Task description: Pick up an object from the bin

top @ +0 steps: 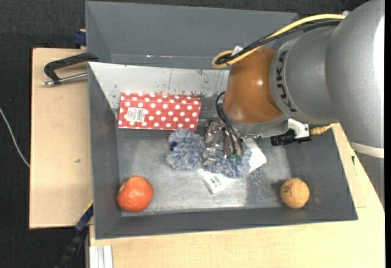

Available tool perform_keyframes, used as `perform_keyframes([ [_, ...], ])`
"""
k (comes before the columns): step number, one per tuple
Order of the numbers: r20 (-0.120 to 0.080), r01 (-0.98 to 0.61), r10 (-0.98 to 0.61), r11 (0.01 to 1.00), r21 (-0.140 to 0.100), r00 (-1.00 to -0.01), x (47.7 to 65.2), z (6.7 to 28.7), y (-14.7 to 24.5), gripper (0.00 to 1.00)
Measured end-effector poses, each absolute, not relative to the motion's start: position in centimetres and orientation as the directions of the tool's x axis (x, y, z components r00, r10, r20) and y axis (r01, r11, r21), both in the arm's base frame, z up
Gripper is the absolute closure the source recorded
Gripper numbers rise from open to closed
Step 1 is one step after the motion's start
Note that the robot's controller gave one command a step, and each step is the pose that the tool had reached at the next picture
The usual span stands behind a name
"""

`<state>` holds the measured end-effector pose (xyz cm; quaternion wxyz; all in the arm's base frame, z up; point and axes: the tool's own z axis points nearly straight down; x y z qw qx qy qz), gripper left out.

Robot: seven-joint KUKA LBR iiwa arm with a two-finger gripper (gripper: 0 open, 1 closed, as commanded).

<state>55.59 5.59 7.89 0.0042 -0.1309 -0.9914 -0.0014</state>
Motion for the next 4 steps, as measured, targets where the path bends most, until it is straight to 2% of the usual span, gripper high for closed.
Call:
perform_keyframes([
  [4,-0.004,0.260,0.260,0.966,0.003,-0.966,55.7,11.6,5.6,1.00],
])
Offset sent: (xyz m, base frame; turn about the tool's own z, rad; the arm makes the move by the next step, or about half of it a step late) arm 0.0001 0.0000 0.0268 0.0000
